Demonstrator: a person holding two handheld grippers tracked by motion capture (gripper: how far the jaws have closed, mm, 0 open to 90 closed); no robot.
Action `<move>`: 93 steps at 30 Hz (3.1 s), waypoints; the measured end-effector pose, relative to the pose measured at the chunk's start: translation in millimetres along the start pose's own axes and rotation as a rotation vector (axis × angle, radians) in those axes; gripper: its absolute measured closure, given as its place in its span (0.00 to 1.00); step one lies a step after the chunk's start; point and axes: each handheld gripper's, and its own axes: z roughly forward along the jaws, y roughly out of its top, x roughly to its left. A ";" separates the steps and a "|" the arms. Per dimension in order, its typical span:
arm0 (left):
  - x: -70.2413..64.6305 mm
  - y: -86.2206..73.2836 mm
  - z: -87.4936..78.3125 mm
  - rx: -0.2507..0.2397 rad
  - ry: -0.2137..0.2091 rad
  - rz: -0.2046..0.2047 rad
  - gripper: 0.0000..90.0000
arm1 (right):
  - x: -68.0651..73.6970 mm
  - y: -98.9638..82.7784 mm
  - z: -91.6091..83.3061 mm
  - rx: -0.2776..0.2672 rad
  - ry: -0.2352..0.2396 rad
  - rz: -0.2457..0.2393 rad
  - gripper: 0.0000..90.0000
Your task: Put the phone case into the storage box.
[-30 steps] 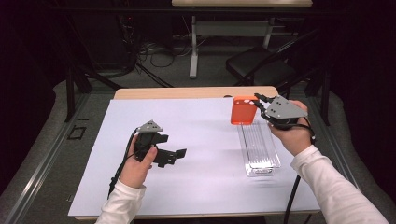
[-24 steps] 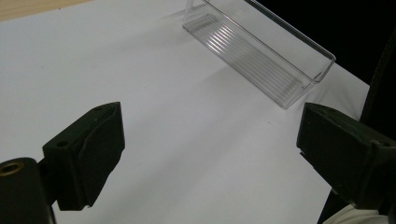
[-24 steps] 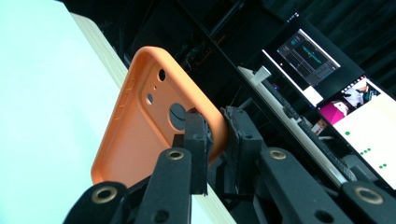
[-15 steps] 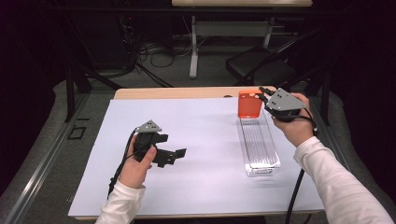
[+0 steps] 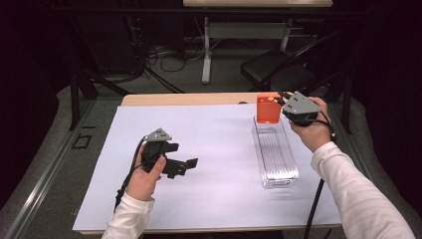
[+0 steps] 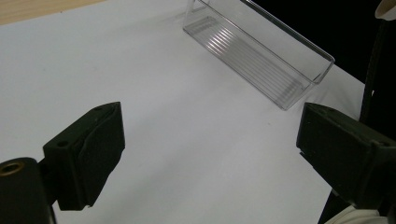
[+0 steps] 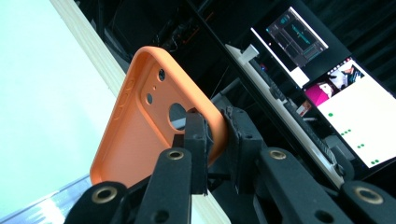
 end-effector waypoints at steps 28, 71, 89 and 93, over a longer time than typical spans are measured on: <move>0.7 -0.6 -1.8 -0.009 0.001 -0.004 0.09 | 4.0 -18.5 20.6 0.029 -0.013 0.006 0.89; 1.9 -1.3 -2.0 -0.014 0.004 -0.009 0.09 | 34.0 -56.3 46.5 0.049 -0.029 0.010 0.89; 2.9 -2.1 -0.2 -0.008 0.005 -0.009 0.09 | 36.7 -62.3 47.9 0.046 -0.032 -0.005 0.89; 2.5 -1.9 -0.2 -0.003 0.002 -0.006 0.09 | 37.1 -61.3 48.8 0.056 -0.037 -0.043 0.89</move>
